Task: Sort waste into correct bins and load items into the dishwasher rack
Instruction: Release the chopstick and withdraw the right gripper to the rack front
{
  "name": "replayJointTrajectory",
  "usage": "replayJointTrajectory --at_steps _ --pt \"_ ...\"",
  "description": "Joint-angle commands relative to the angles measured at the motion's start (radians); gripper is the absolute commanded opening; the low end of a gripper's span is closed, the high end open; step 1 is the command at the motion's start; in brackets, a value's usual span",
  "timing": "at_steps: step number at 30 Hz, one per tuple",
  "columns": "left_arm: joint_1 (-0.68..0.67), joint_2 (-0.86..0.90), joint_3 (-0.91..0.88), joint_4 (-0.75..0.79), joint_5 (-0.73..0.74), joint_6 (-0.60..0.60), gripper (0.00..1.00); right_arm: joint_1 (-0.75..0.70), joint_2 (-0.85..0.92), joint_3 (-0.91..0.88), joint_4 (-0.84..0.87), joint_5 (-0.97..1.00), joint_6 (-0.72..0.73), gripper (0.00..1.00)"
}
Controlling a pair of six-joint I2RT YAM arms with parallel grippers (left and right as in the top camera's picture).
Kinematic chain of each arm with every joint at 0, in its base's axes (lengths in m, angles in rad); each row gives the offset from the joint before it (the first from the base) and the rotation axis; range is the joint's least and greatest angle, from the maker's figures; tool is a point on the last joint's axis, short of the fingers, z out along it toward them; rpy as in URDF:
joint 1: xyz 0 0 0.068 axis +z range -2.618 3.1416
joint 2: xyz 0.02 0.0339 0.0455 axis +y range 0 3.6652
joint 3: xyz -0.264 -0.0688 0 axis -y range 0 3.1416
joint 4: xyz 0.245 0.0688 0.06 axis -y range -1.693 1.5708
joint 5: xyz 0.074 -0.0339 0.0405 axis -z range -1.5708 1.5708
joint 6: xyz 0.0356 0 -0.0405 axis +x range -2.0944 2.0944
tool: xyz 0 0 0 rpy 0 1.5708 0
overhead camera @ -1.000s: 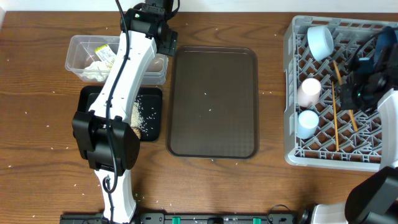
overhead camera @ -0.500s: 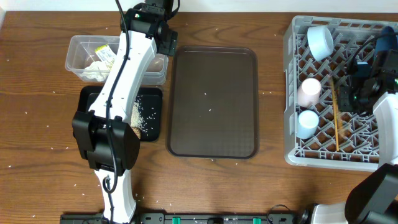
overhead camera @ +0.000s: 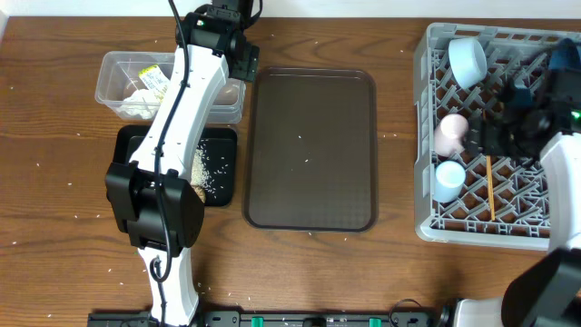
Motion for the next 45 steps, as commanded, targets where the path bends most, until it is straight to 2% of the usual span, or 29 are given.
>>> replayJointTrajectory --at_steps 1,6,10,14,20,27,32,39,45 --pt "0.001 0.007 -0.004 -0.003 -0.013 0.001 0.98 0.098 -0.119 0.059 -0.011 -0.14 0.05 0.99" --pt "0.0 0.007 -0.004 -0.003 -0.013 0.001 0.98 0.272 -0.277 0.072 -0.01 -0.195 0.056 0.99" --pt "0.001 0.007 -0.004 -0.003 -0.013 0.001 0.98 0.424 -0.365 0.072 -0.014 -0.257 0.126 0.99" --pt "0.0 0.007 -0.004 -0.003 -0.013 0.001 0.98 0.521 -0.413 0.072 -0.095 -0.142 0.05 0.99" --pt "0.001 0.007 -0.004 -0.003 -0.013 0.001 0.98 0.533 -0.434 0.072 -0.202 -0.034 0.031 0.99" --pt "0.0 0.007 -0.004 -0.003 -0.013 0.001 0.98 0.518 -0.443 0.051 -0.124 0.045 0.031 0.99" --pt "0.001 0.007 -0.004 -0.003 -0.013 0.001 0.98 0.489 -0.565 -0.126 0.097 0.047 -0.042 0.99" --pt "0.001 0.007 -0.004 -0.003 -0.013 0.001 0.98 0.419 -0.921 -0.579 0.449 0.013 0.01 0.99" --pt "0.001 0.007 -0.004 -0.003 -0.013 0.001 0.98 0.347 -1.242 -0.886 0.562 0.009 0.062 0.99"
